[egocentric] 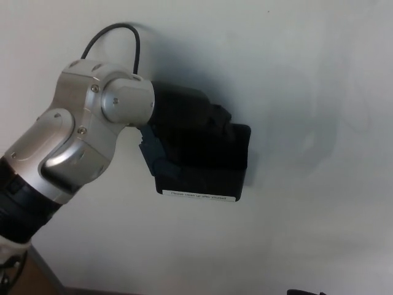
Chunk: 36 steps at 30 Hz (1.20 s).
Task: A magnetic marker holder is on the left hand side of the white board, the robot put the index and middle finger into the opening of the container and pull off the magnetic holder and hand it to a human on the left hand side.
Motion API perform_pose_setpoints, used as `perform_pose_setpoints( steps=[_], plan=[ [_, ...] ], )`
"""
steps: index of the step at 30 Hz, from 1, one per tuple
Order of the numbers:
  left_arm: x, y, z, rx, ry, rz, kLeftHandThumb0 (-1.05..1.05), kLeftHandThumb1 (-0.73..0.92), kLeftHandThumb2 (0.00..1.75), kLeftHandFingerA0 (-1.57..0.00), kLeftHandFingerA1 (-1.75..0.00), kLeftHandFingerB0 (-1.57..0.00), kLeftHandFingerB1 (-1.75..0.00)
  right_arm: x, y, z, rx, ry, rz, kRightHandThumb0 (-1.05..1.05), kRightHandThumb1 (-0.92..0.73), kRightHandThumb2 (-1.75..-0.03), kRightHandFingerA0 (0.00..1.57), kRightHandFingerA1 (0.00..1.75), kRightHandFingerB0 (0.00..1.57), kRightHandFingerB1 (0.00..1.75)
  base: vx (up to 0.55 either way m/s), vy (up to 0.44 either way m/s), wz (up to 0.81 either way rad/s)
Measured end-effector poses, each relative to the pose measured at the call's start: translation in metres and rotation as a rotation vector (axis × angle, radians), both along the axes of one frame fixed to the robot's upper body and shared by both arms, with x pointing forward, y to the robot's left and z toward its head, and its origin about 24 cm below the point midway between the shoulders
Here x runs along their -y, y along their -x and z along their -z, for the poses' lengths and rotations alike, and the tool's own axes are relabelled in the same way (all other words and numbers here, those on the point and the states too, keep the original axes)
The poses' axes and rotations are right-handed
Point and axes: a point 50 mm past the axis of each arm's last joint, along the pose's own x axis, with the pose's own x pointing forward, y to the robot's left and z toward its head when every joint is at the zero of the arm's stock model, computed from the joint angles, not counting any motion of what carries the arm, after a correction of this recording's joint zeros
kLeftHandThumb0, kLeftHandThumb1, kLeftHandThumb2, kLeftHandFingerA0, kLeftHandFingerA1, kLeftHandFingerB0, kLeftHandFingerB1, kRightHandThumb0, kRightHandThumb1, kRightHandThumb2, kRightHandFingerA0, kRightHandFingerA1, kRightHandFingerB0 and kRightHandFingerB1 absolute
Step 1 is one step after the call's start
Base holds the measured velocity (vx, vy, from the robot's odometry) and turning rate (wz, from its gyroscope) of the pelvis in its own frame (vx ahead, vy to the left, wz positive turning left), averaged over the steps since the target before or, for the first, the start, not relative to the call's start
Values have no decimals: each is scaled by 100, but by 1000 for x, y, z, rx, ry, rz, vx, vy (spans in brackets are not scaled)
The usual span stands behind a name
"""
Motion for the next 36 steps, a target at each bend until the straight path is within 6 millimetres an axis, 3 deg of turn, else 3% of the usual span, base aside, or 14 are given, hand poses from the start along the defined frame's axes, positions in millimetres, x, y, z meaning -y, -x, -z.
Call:
perform_pose_setpoints(
  steps=[9, 10, 13, 17, 18, 19, 20, 21, 22, 28, 29, 34, 35, 36],
  plan=[
    [2, -1, 9, 15, -28, -3, -104, 56, 94, -54, -53, -10, -34, 0, -2, -1, 5, 0, -4, -67, -84, -65, 70, 55, 62, 47, 0, 0, 0],
    [3, -1, 10, 16, -30, -3, -97, 65, 61, -65, -47, -17, -26, -1, -2, -1, 6, 0, -4, -67, -83, -65, 72, 57, 62, 47, 0, 0, 0],
    [4, -2, 12, 18, -39, -2, -105, 56, 93, -55, -52, -11, -32, -1, -3, -1, 8, -1, -5, -66, -83, -65, 70, 57, 62, 48, 0, 0, 0],
    [7, -3, 15, 20, -61, 3, -105, 56, 92, -55, -51, -14, -35, -1, -4, -2, 12, -2, -4, -65, -83, -65, 71, 57, 63, 47, 0, 0, 0],
    [8, -3, 16, 20, -64, 2, -96, 61, 60, -69, -48, -18, -27, -1, -5, -2, 13, -2, -4, -65, -83, -65, 70, 57, 63, 47, 0, 0, 0],
    [8, -4, 17, 20, -69, 1, -96, 61, 60, -69, -48, -18, -27, -1, -6, -2, 15, -2, -5, -65, -83, -65, 70, 57, 63, 47, 0, 0, 0],
    [8, -4, 19, 15, -74, -2, -105, 57, 91, -80, -60, -18, -36, -1, -7, -3, 18, -2, -6, -66, -83, -65, 69, 57, 63, 48, 0, 0, 0],
    [8, -4, 21, 9, -79, -2, -105, 57, 91, -80, -60, -18, -36, -1, -7, -3, 20, -2, -6, -66, -83, -65, 69, 57, 63, 48, 0, 0, 0],
    [7, -4, 28, -9, -90, -9, -96, 59, 59, -79, -52, -19, -28, -1, -9, -4, 24, -2, -7, -66, -82, -64, 66, 55, 63, 48, 0, 0, 0],
    [7, -2, 36, -25, -112, -10, -89, 56, 58, -78, -56, -21, -28, -2, -12, -5, 34, -6, -10, -65, -83, -65, 66, 54, 62, 47, 0, 0, 0],
    [6, -2, 37, -26, -114, -10, -84, 43, 83, -72, -66, -20, -38, -2, -12, -5, 34, -6, -10, -65, -84, -65, 68, 54, 61, 47, 0, 0, 0],
    [2, 0, 43, -36, -130, -8, -79, 50, 56, -70, -60, -28, -30, -3, -12, -5, 33, -5, -14, -65, -84, -65, 72, 57, 60, 47, 0, 0, 0],
    [1, 0, 44, -38, -132, -8, -82, 43, 81, -67, -62, -24, -37, -3, -12, -5, 33, -5, -14, -65, -83, -65, 69, 55, 60, 47, 0, 0, 0],
    [0, 0, 45, -40, -134, -7, -82, 43, 81, -67, -62, -24, -37, -3, -13, -5, 33, -5, -16, -65, -83, -65, 69, 55, 60, 47, 0, 0, 0]
  ],
)
